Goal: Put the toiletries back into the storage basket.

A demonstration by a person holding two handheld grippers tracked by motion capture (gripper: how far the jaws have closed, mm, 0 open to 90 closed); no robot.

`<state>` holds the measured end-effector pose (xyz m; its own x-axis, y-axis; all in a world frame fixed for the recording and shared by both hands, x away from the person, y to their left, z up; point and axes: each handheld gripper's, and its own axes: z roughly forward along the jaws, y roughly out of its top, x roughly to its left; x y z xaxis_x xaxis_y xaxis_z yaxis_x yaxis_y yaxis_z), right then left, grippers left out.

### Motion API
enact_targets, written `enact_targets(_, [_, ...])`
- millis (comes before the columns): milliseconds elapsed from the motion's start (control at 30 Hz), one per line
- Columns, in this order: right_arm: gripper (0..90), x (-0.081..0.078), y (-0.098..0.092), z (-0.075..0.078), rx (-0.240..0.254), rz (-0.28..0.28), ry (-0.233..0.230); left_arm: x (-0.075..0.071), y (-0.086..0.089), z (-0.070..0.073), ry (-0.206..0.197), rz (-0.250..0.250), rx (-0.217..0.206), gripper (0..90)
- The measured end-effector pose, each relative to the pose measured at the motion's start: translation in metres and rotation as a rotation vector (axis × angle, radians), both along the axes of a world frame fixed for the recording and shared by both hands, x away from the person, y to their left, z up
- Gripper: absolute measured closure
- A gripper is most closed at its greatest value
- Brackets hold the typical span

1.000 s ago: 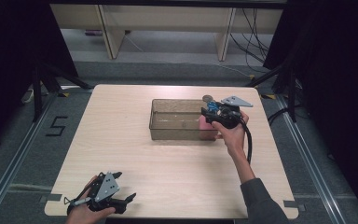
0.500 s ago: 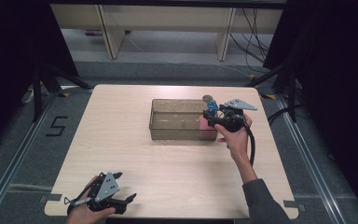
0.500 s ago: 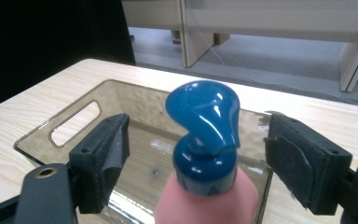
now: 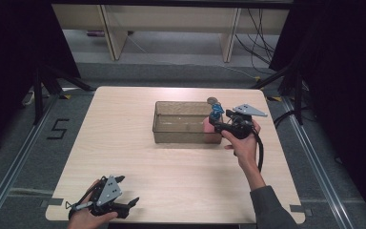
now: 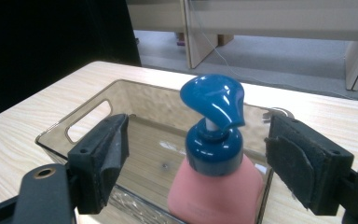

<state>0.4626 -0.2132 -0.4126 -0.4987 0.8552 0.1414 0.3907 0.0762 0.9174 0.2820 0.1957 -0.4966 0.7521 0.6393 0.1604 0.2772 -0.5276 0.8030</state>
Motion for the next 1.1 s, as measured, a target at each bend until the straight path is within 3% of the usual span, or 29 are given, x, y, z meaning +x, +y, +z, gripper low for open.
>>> enact_targets(167, [22.2, -0.003, -0.001, -0.003, 0.014, 0.003, 0.005, 0.001, 0.001, 0.001, -0.001, -0.009, 0.035, 14.8])
enact_targets(233, [22.1, -0.005, -0.002, -0.004, 0.014, -0.001, 0.008, 0.000, 0.000, 0.000, -0.005, 0.001, 0.014, 14.8])
enact_targets(300, [22.1, -0.005, -0.003, -0.004, 0.007, 0.006, -0.003, 0.001, 0.001, 0.000, -0.006, -0.008, 0.030, 14.8])
enact_targets(333, [22.1, -0.006, -0.002, -0.003, 0.018, -0.007, 0.022, 0.001, 0.001, 0.001, 0.003, -0.012, 0.028, 14.8])
enact_targets(433, [22.1, -0.009, -0.005, -0.002, 0.002, -0.012, 0.023, 0.000, 0.001, 0.000, 0.001, -0.006, 0.031, 14.8])
enact_targets(467, [22.1, -0.009, -0.005, -0.002, 0.002, -0.012, 0.023, 0.000, 0.000, -0.001, 0.000, 0.002, 0.007, 14.8])
enact_targets(533, [22.1, -0.010, -0.006, -0.002, 0.009, -0.004, 0.021, 0.001, 0.001, 0.001, -0.006, -0.004, 0.033, 14.8])
enact_targets(600, [22.1, -0.009, -0.007, -0.003, 0.009, 0.007, -0.003, 0.000, 0.001, 0.000, 0.001, -0.005, 0.029, 14.8])
enact_targets(633, [22.1, -0.011, -0.006, -0.003, 0.012, -0.003, -0.001, 0.000, -0.001, -0.001, 0.002, 0.003, 0.001, 14.8])
enact_targets(667, [22.1, -0.012, -0.006, -0.002, 0.025, 0.000, 0.009, 0.001, 0.001, 0.001, 0.004, -0.011, 0.025, 14.8])
enact_targets(733, [22.1, -0.013, -0.006, -0.003, 0.008, 0.000, -0.005, 0.000, 0.000, 0.000, 0.002, -0.004, 0.008, 14.8])
enact_targets(800, [22.1, -0.016, -0.004, -0.002, 0.042, -0.006, 0.026, 0.000, 0.000, 0.000, 0.004, -0.002, 0.000, 14.8])
enact_targets(833, [22.1, -0.015, -0.006, -0.003, 0.007, 0.003, -0.004, 0.000, 0.000, 0.000, 0.004, 0.000, -0.001, 14.8])
enact_targets(867, [21.9, -0.015, -0.006, -0.003, 0.002, 0.004, 0.001, 0.001, 0.001, 0.001, 0.002, -0.012, 0.026, 14.8])
enact_targets(900, [21.5, -0.016, -0.005, -0.004, 0.008, 0.005, -0.001, 0.001, 0.001, 0.001, 0.002, -0.011, 0.025, 14.8])
enact_targets(933, [20.7, -0.016, -0.005, -0.005, 0.000, 0.004, -0.004, 0.000, 0.000, 0.000, 0.003, 0.000, -0.003, 14.8])
enact_targets(967, [20.1, -0.017, -0.004, -0.005, 0.022, 0.002, 0.021, 0.000, 0.000, 0.000, 0.003, -0.001, -0.003, 14.8])
enact_targets(1000, [19.3, -0.018, -0.004, -0.005, 0.013, 0.006, 0.027, 0.000, 0.000, 0.000, 0.003, -0.001, -0.002, 14.8])
enact_targets(1067, [18.2, -0.019, -0.004, -0.006, 0.007, 0.009, 0.009, 0.000, 0.000, 0.000, 0.003, 0.000, -0.001, 14.9])
enact_targets(1100, [18.1, -0.021, -0.002, -0.005, 0.031, 0.002, 0.041, 0.000, 0.000, 0.000, 0.002, 0.000, -0.001, 14.8])
